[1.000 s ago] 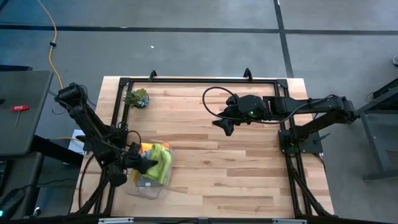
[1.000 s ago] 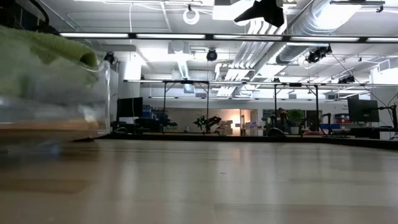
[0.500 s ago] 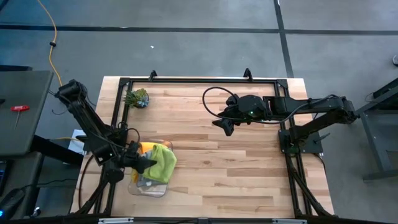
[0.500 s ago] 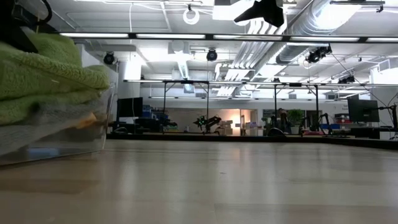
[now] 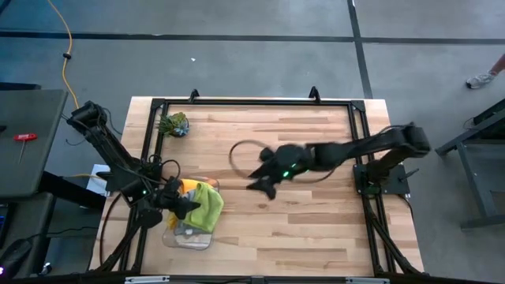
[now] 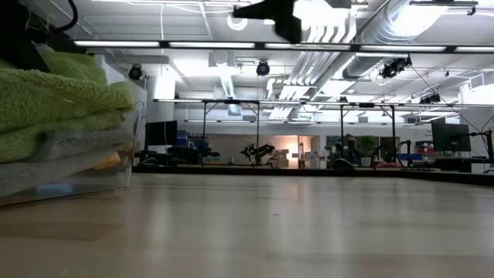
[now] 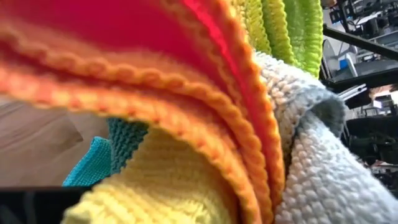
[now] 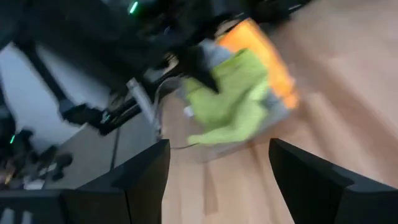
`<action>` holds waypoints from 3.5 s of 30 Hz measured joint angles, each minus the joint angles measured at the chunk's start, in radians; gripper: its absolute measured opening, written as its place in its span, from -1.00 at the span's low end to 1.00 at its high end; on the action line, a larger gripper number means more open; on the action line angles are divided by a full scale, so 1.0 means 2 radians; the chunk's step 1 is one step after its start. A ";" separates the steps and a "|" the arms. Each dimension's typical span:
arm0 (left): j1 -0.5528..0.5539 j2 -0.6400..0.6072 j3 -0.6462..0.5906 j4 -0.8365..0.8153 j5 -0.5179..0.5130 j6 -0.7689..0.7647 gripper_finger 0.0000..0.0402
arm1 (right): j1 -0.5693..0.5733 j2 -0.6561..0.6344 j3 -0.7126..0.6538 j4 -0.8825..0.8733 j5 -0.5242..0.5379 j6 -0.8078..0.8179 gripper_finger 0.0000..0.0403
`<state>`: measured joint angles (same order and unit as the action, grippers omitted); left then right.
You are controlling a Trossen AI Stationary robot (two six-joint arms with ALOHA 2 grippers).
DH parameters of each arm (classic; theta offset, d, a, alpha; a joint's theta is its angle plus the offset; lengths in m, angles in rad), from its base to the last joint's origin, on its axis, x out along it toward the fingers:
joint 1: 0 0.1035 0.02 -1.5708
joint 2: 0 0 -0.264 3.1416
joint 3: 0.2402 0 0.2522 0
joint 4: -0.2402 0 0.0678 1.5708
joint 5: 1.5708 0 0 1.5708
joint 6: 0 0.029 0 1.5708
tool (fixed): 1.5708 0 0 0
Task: Fold microfiber towels
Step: Put the stacked towels into the transparent bin
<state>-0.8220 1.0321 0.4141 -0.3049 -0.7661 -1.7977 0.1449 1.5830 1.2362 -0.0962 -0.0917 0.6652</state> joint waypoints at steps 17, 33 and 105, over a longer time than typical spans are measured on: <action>0.012 0.000 0.000 0.007 0.036 0.020 0.05 | 0.021 0.174 0.000 0.215 -0.018 -0.067 -0.12; 0.012 0.000 0.000 0.007 0.037 0.024 0.05 | 0.034 0.289 0.166 0.155 -0.004 -0.116 -0.98; 0.012 -0.071 0.001 -0.070 0.063 0.198 0.05 | -0.007 0.371 0.340 -0.015 -0.017 -0.112 -1.00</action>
<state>-0.7978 0.8898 0.4156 -0.4457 -0.6392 -1.4018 0.1310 2.3247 1.9167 -0.1271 -0.1250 0.4407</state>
